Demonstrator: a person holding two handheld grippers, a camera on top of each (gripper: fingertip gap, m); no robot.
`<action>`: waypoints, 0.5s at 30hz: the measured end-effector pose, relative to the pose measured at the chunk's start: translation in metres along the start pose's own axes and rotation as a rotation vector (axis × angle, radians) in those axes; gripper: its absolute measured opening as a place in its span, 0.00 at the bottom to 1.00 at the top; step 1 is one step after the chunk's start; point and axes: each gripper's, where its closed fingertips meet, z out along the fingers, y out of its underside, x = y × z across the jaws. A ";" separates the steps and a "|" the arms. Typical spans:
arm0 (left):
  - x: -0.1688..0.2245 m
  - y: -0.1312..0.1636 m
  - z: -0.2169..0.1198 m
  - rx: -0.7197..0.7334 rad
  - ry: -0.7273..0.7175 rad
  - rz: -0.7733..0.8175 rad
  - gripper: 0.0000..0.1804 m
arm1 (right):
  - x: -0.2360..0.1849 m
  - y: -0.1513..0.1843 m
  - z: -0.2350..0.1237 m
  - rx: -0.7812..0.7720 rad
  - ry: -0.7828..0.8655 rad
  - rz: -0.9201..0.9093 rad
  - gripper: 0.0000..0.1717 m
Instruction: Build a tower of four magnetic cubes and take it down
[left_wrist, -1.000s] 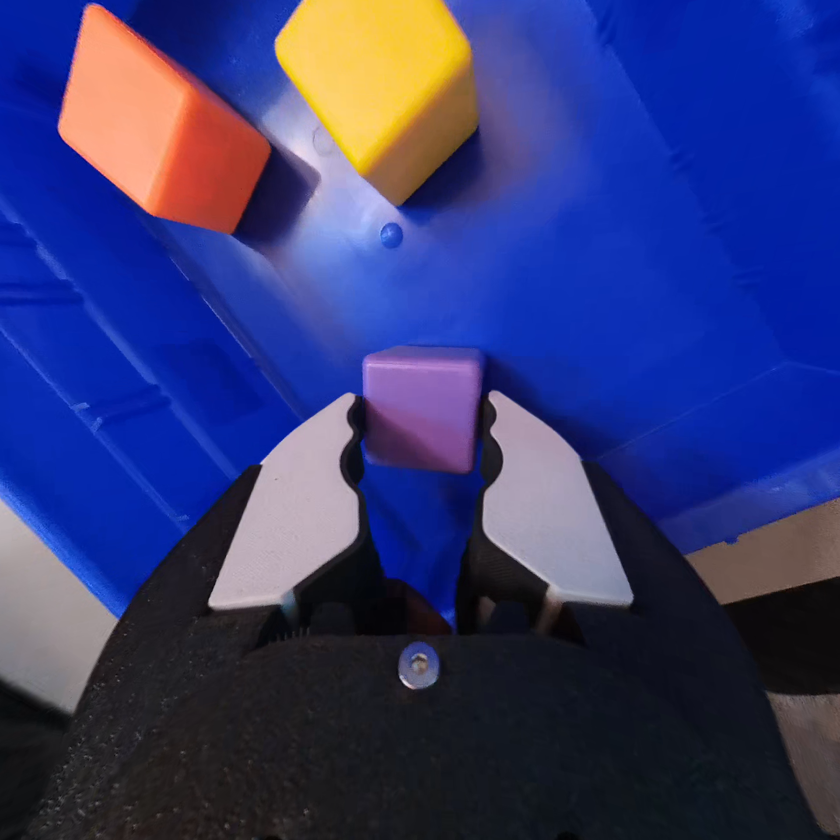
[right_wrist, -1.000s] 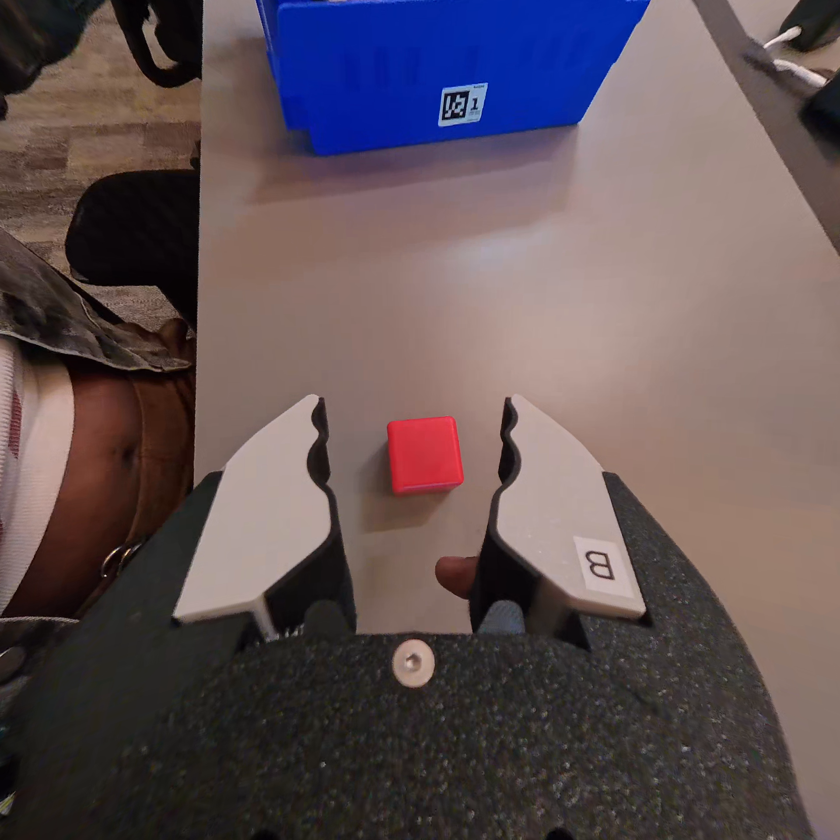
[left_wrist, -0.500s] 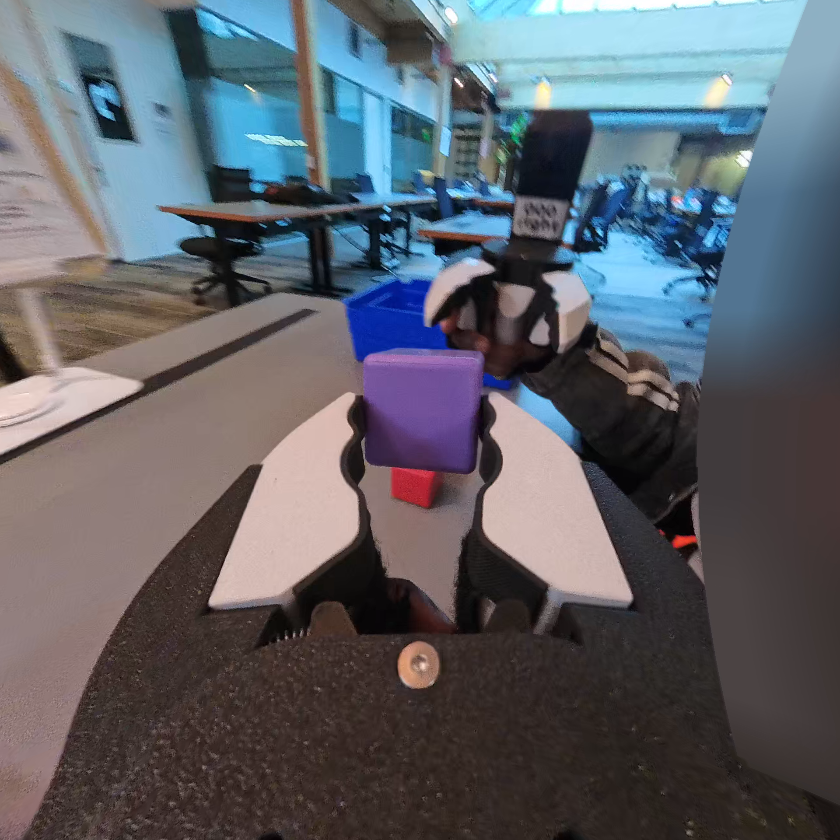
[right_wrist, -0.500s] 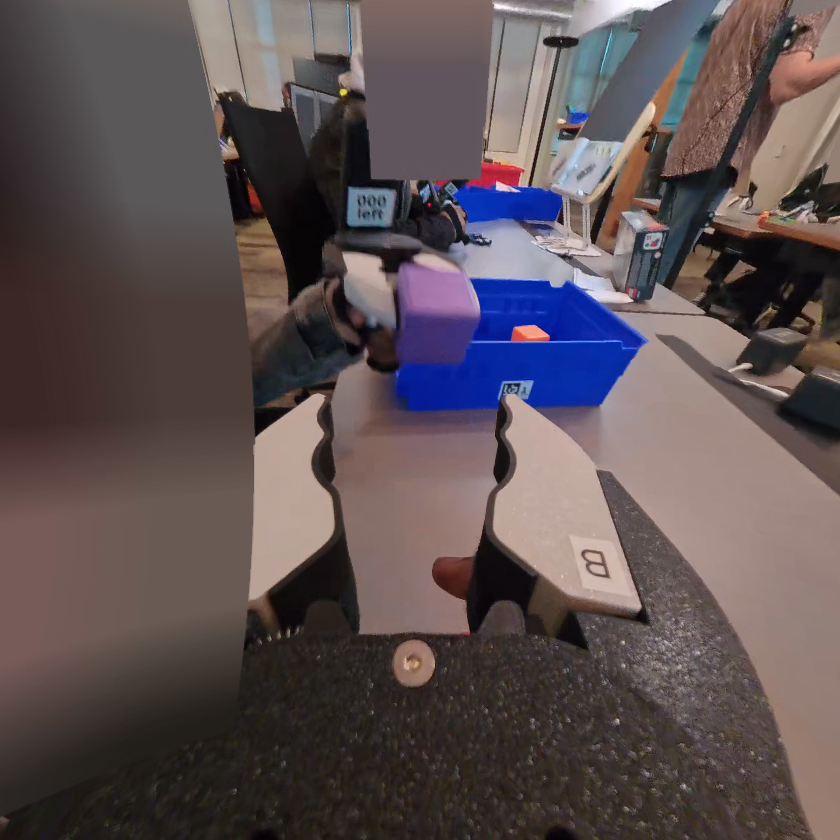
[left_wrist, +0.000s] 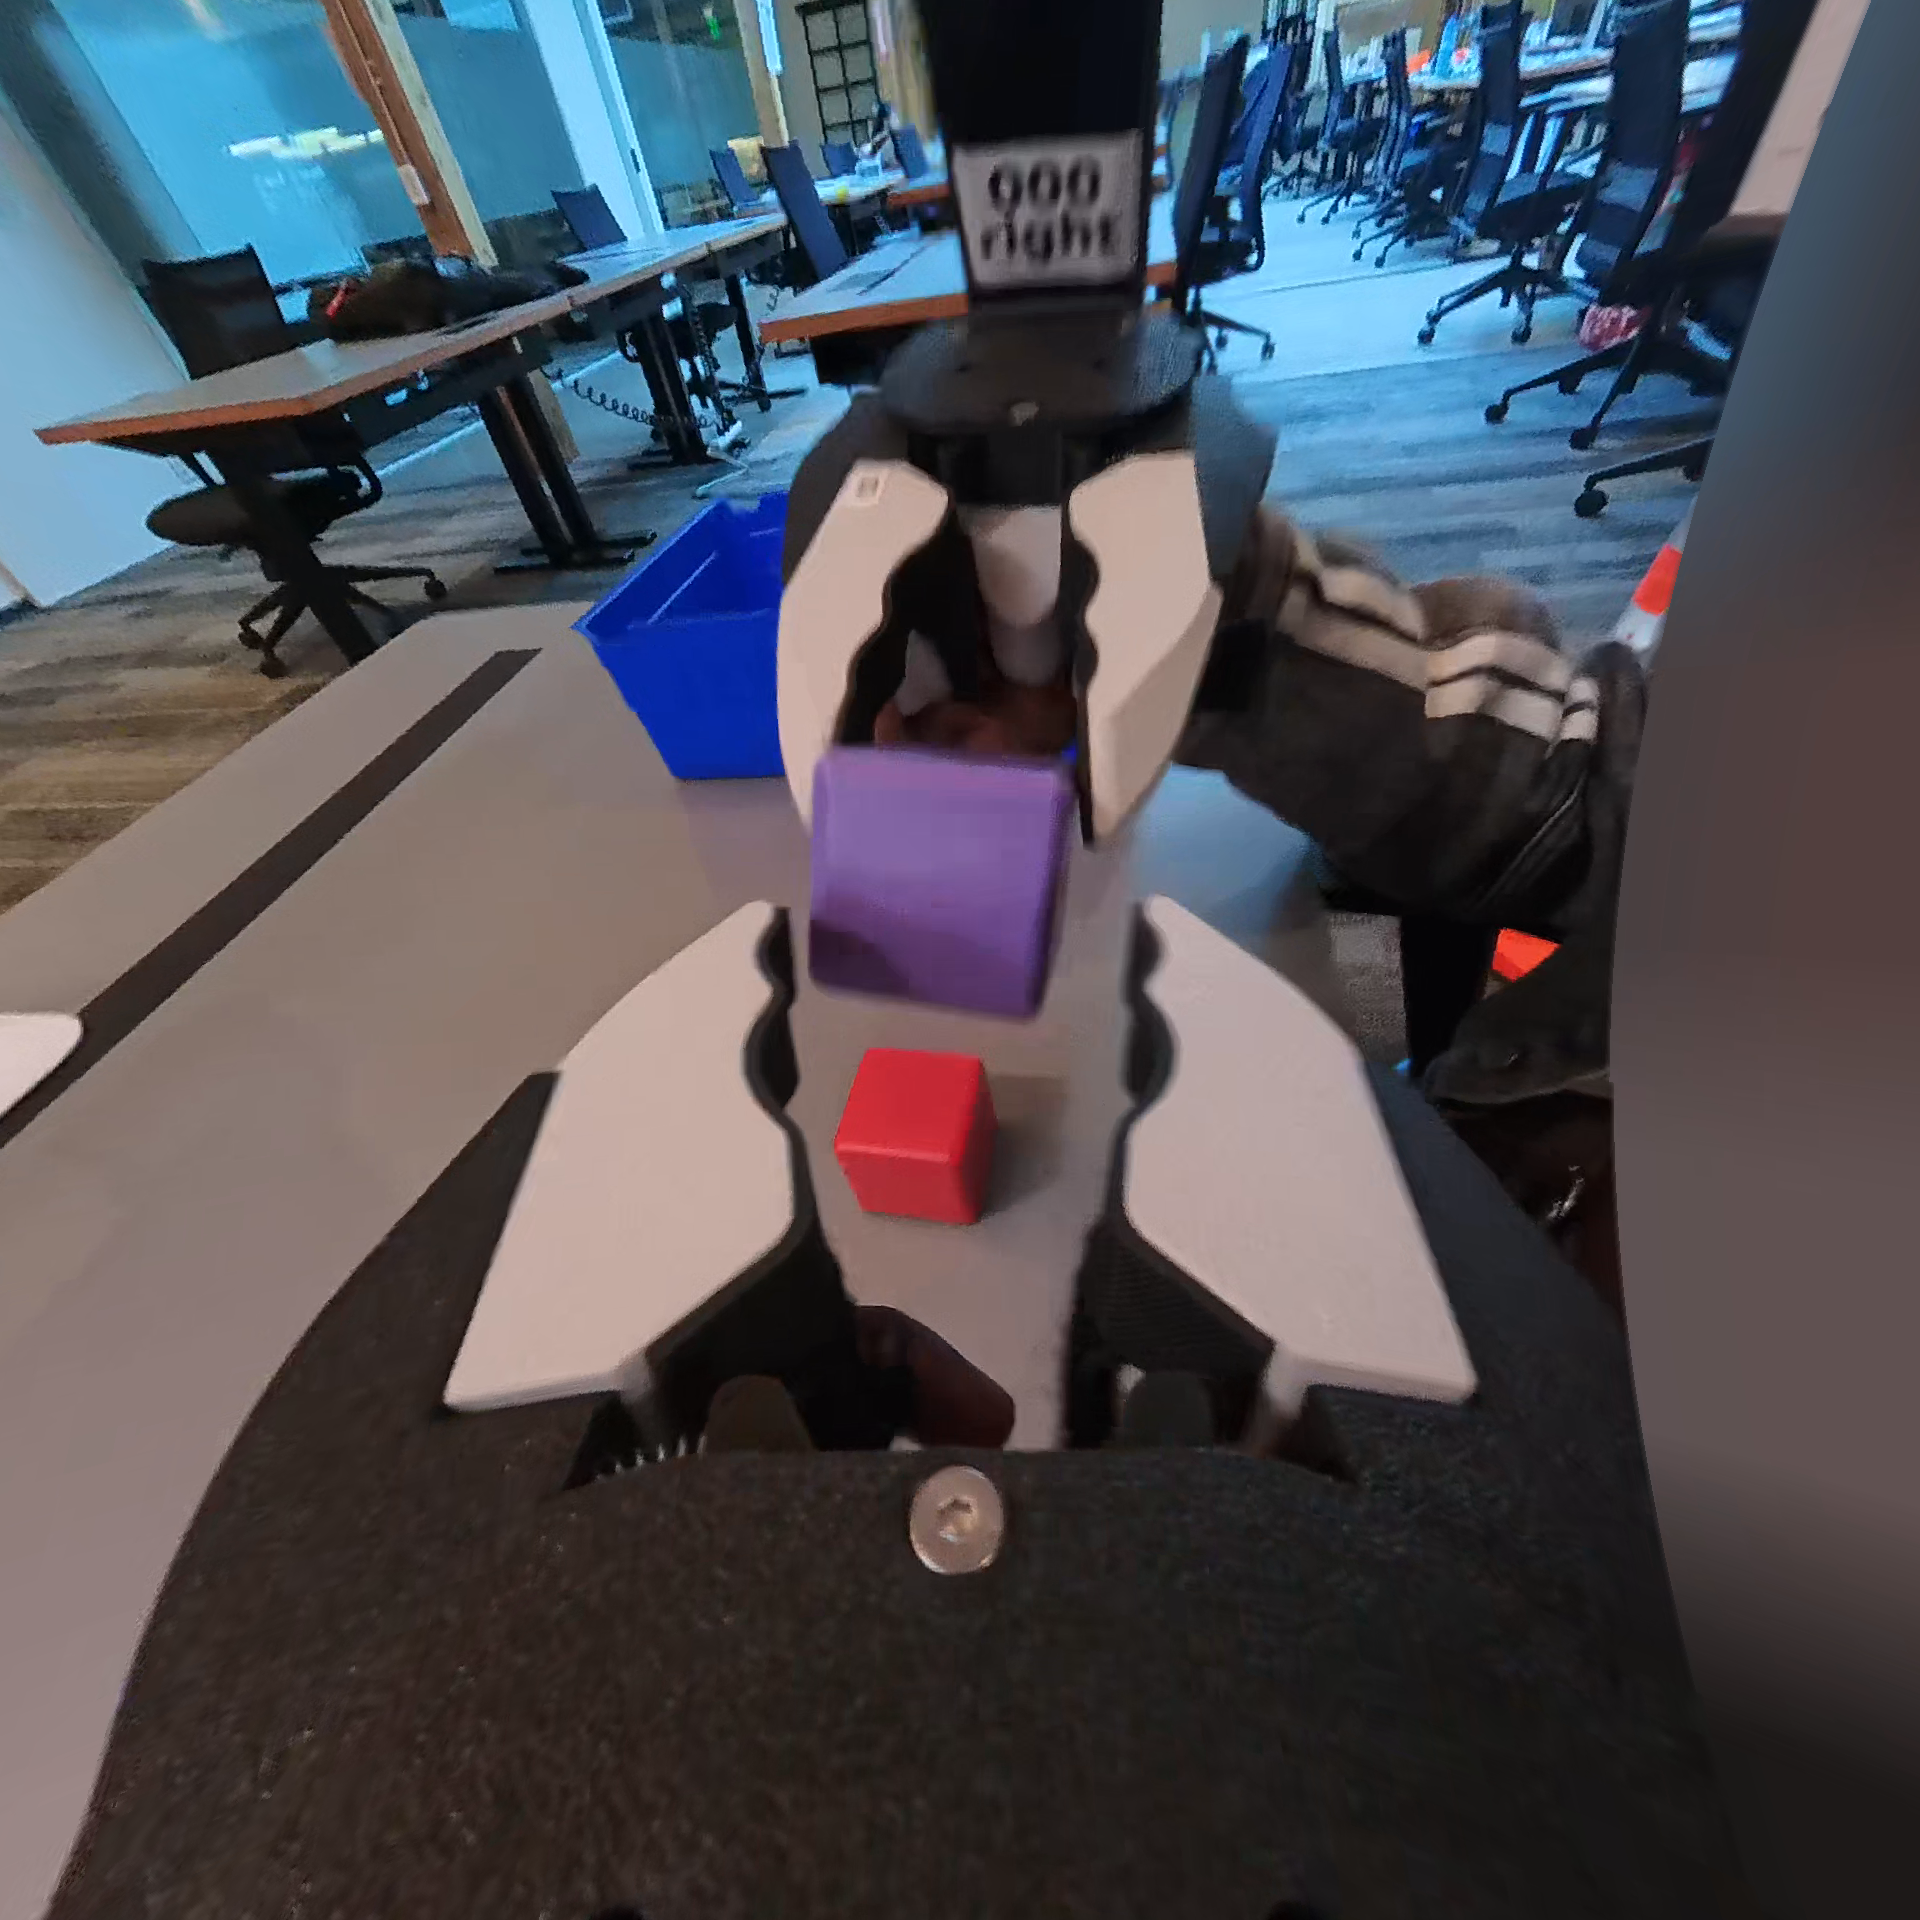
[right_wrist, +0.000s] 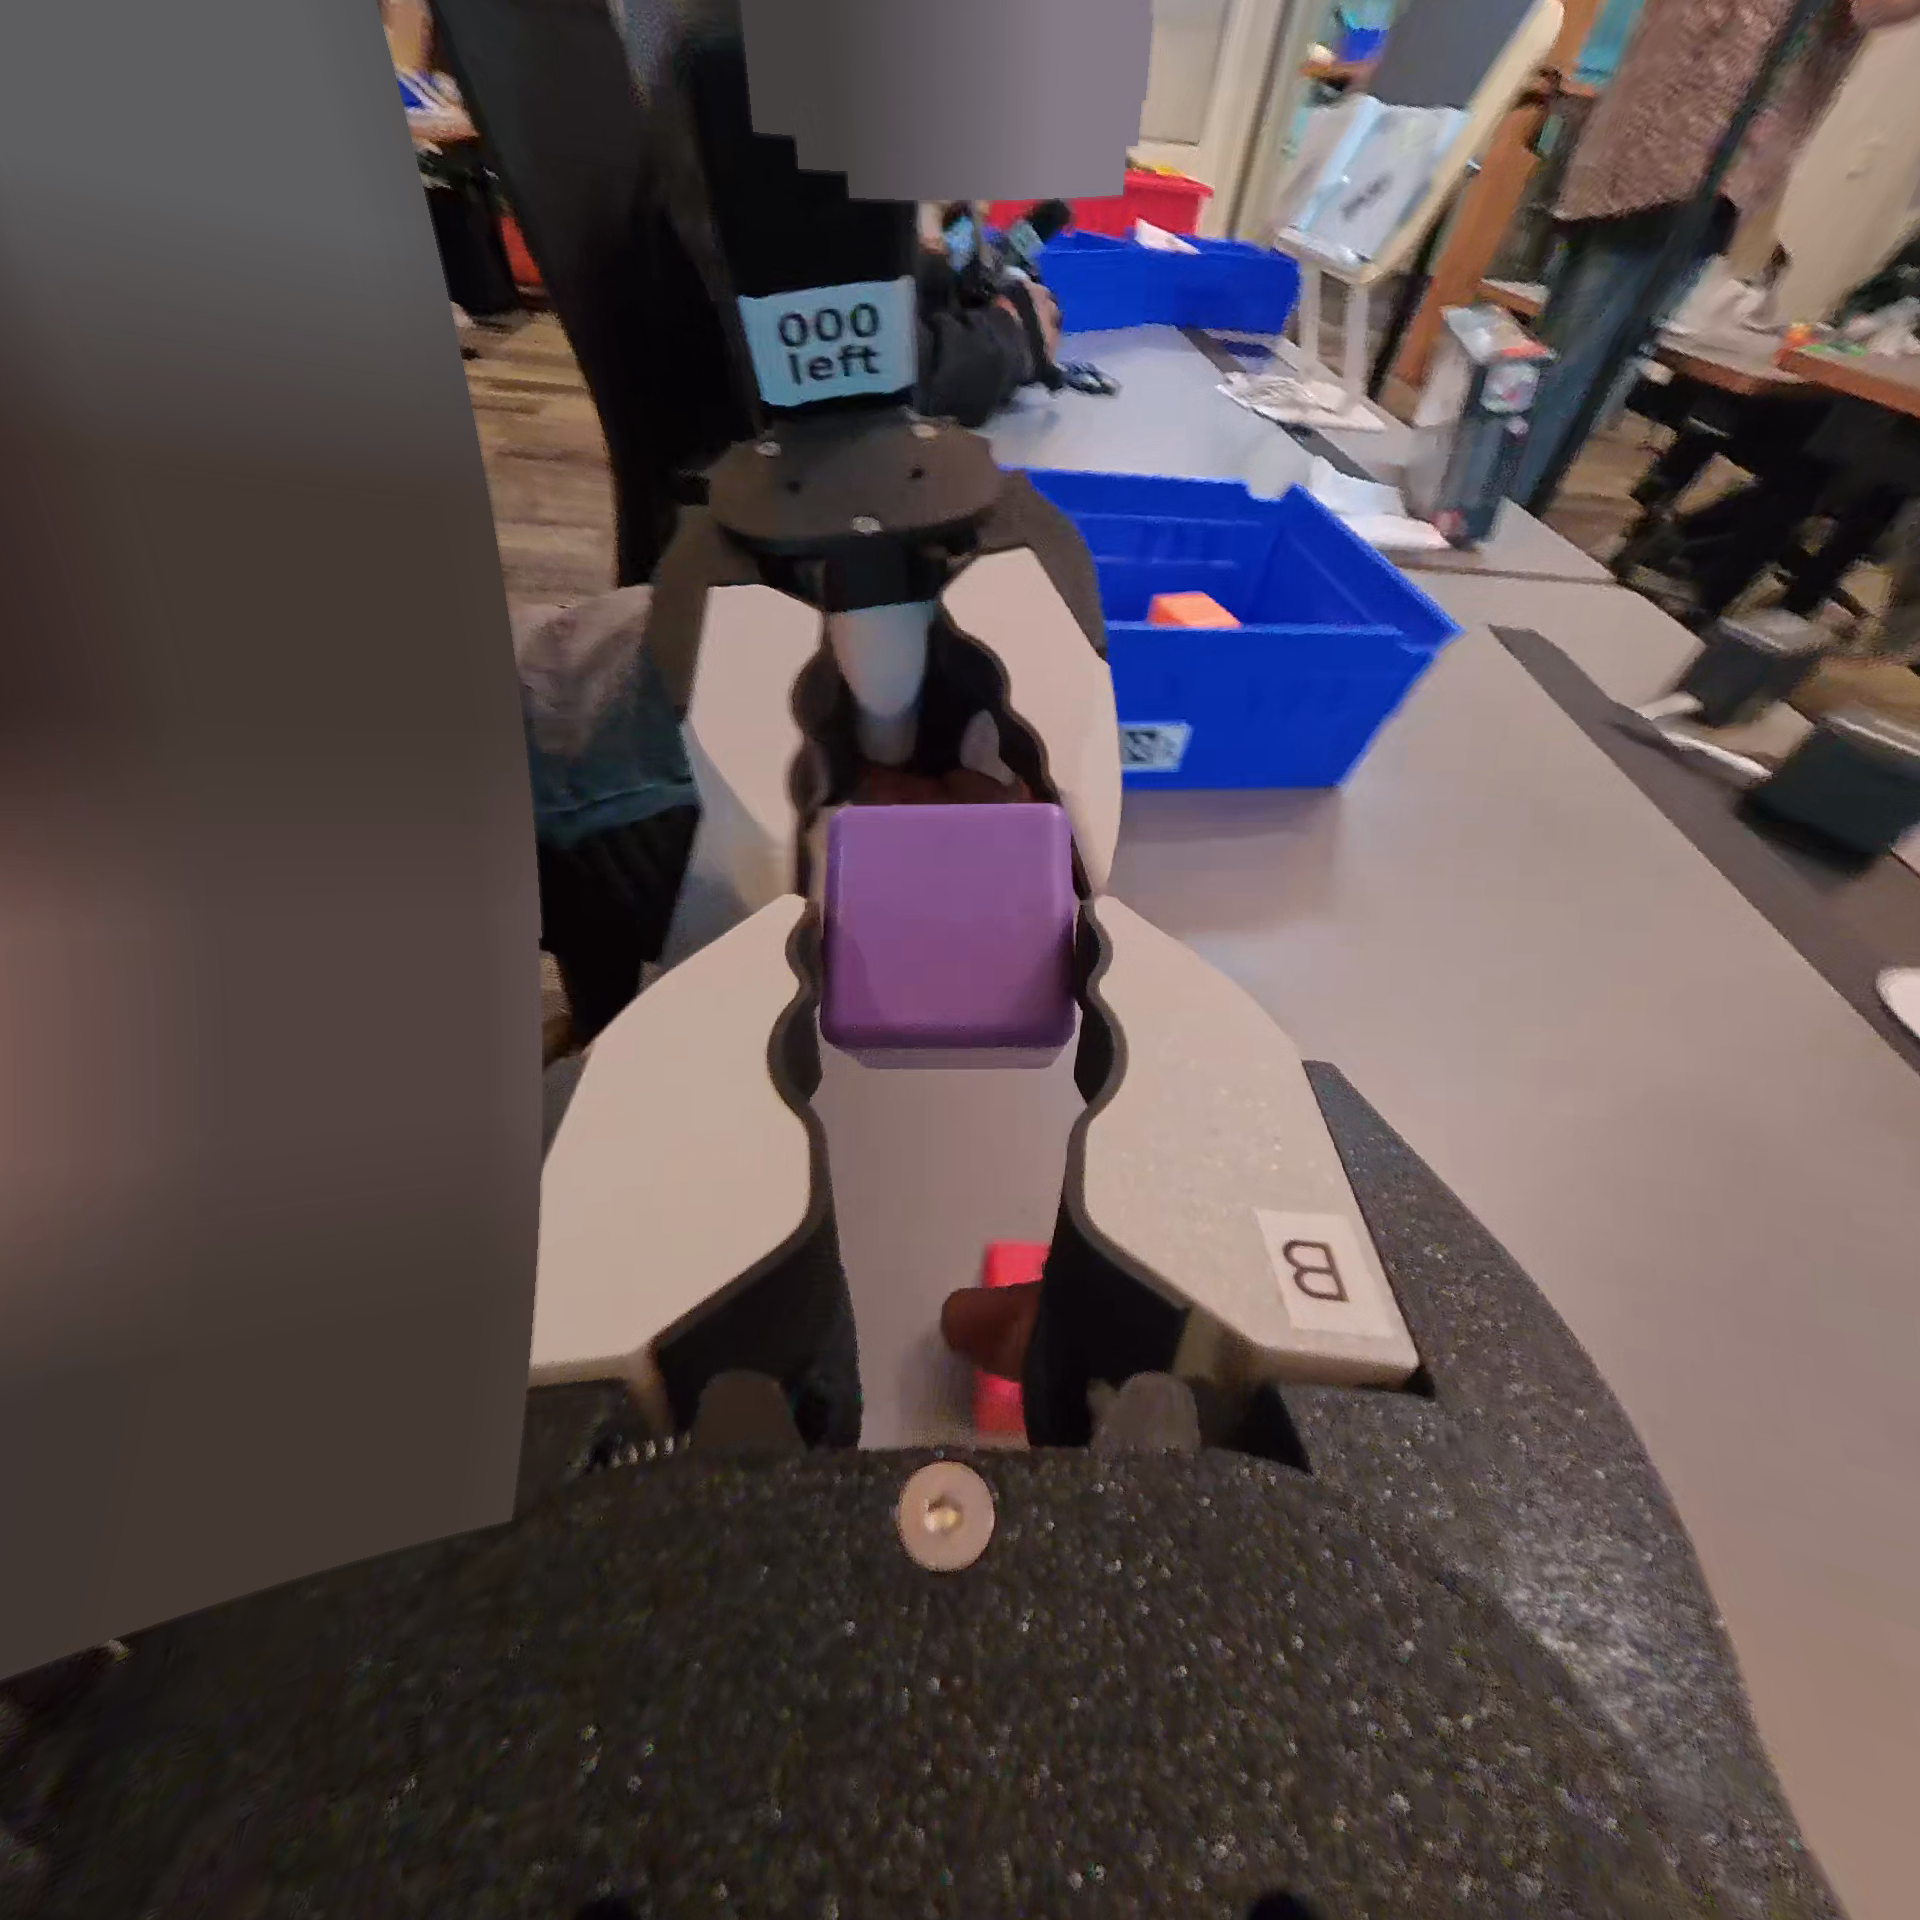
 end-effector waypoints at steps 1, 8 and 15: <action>-0.005 0.012 0.005 -0.028 0.003 -0.008 0.41 | 0.007 0.006 -0.007 -0.026 0.024 0.007 0.27; -0.021 0.105 0.058 -0.273 0.059 -0.069 0.47 | 0.025 0.039 -0.036 -0.216 0.080 0.044 0.27; -0.017 0.136 0.069 -0.440 0.054 0.016 0.35 | 0.022 0.062 -0.019 -0.360 0.010 0.048 0.27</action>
